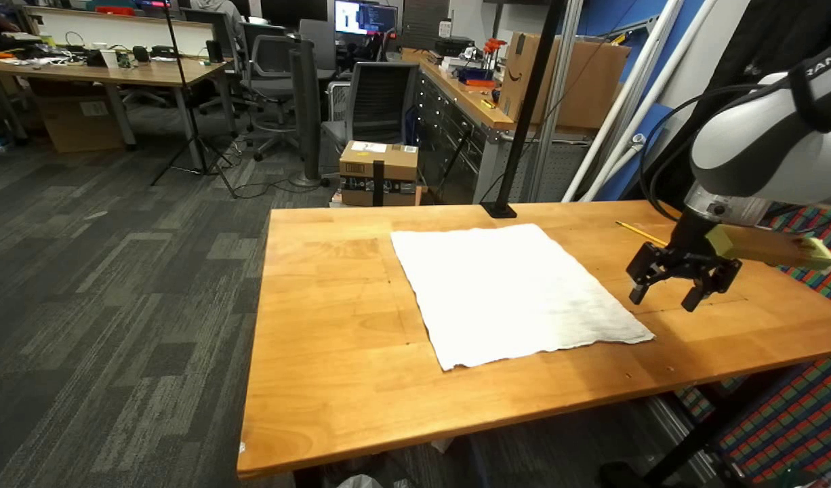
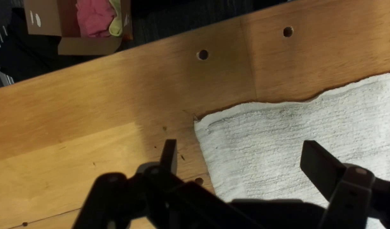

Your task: Fold the towel thrice

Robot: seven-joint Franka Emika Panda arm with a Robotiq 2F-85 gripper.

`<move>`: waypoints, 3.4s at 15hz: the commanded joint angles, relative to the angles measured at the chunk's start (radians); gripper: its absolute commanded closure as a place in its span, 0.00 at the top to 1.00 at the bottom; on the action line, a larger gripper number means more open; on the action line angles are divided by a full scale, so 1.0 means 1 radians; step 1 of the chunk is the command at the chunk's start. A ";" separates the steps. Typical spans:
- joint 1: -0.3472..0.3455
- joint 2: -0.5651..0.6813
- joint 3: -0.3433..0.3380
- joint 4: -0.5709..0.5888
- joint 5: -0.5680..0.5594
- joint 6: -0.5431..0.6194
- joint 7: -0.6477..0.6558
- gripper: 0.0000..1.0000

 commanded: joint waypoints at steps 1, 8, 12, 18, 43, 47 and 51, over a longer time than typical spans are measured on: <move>0.007 0.069 0.014 0.054 0.032 0.019 0.015 1.00; -0.006 0.156 0.011 0.093 0.053 0.024 0.019 1.00; -0.007 0.195 0.014 0.110 0.052 0.014 0.025 1.00; -0.011 0.218 0.014 0.125 0.051 0.002 0.018 1.00; 0.003 0.235 0.009 0.124 0.022 0.006 0.064 0.08; 0.028 0.213 0.008 0.136 -0.015 -0.008 0.106 0.03; 0.072 0.190 0.008 0.199 -0.106 -0.053 0.184 0.03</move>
